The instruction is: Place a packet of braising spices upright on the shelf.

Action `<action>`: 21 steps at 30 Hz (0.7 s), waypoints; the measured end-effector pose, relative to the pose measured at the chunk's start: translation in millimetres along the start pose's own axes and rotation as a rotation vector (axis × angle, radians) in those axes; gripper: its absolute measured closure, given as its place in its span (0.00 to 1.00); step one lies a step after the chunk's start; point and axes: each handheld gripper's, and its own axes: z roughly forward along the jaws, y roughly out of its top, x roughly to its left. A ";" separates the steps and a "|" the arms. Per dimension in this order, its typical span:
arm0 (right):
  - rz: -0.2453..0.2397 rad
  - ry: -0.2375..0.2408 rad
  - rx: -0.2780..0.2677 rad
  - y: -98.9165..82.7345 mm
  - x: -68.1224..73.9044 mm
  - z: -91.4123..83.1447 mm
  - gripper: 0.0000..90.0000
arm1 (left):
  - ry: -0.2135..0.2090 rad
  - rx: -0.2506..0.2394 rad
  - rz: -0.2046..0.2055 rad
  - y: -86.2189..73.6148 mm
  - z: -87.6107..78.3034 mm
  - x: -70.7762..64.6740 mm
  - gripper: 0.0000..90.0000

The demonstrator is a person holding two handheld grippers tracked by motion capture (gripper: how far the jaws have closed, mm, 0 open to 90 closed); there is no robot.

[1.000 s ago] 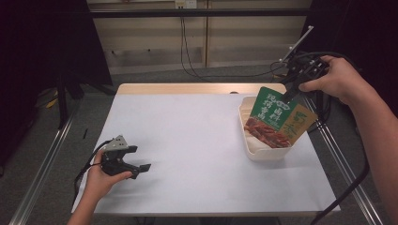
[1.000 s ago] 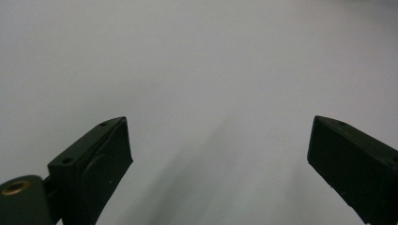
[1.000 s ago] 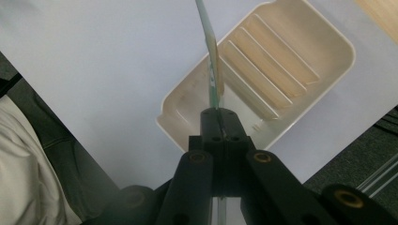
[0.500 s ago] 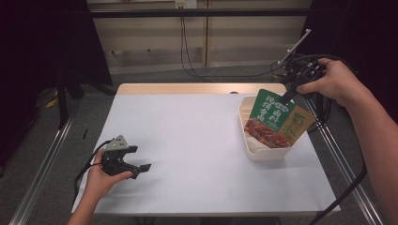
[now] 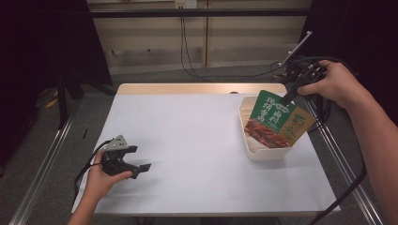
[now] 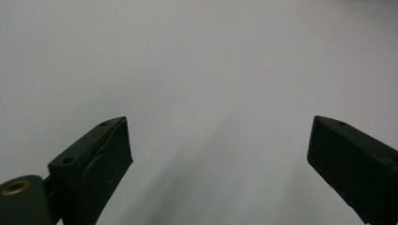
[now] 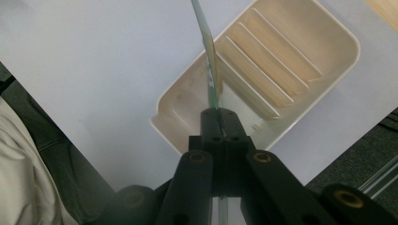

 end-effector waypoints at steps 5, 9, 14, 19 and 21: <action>0.003 -0.001 0.004 -1.6 -1.7 1.3 1.00 | 0.000 -0.002 0.003 0.0 0.2 0.5 0.07; 0.003 0.000 0.000 -2.6 -2.9 2.3 1.00 | 0.011 0.005 0.010 0.3 0.0 0.5 0.07; 0.006 -0.002 -0.004 -2.1 -2.9 3.1 1.00 | 0.000 -0.003 0.003 0.0 0.2 0.5 0.07; -0.001 -0.008 -0.006 -0.6 -3.1 4.5 1.00 | 0.001 -0.001 0.002 0.0 0.0 0.4 0.07; 0.001 -0.011 -0.007 0.1 -3.7 4.9 1.00 | 0.005 -0.002 0.002 0.1 0.0 0.2 0.07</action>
